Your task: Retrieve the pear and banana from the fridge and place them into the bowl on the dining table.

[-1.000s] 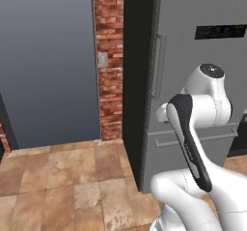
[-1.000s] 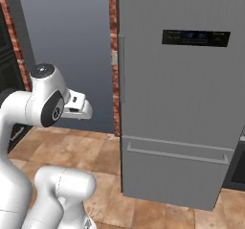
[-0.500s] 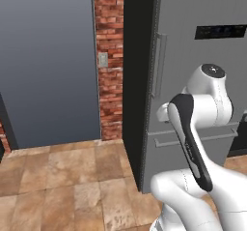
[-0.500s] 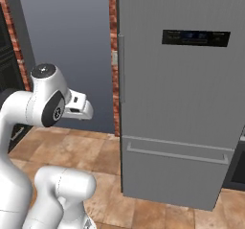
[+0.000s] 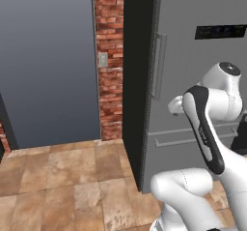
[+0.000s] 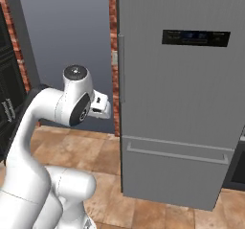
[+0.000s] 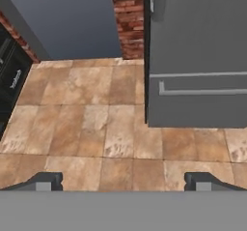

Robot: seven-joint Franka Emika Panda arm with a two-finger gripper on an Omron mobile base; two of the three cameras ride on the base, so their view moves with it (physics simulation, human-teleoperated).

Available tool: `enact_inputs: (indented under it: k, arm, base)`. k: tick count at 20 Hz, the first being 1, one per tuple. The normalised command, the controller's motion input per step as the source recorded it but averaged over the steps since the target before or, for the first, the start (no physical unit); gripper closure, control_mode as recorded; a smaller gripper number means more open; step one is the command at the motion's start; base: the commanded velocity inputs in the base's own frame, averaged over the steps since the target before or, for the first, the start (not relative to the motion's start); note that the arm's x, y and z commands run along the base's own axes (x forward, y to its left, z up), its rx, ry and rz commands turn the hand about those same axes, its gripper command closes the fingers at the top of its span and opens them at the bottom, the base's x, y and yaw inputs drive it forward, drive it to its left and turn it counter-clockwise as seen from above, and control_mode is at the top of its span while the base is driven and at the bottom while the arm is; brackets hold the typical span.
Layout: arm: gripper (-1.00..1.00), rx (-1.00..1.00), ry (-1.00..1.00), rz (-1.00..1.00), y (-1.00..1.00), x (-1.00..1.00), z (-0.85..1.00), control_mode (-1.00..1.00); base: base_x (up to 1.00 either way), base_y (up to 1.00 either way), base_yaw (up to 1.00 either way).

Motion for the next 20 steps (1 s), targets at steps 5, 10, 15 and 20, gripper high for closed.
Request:
enact_inputs:
  k: [5,10,15,20]
  arm:
    - [-1.00,0.01,-0.02,0.00,-0.22,0.58,0.18,-1.00]
    - [-1.00,0.00,-0.02,0.00,-0.12,0.68,0.11,-1.00]
    - [-1.00,0.00,-0.07,0.00,-0.02,0.51,0.07,-1.00]
    - [-1.00,0.00,-0.20,0.00,0.00,0.46,0.02,-1.00]
  base:
    - [0.00,0.00,0.00]
    - [0.00,0.00,0.00]
    - [0.00,0.00,0.00]
    - [0.00,0.00,0.00]
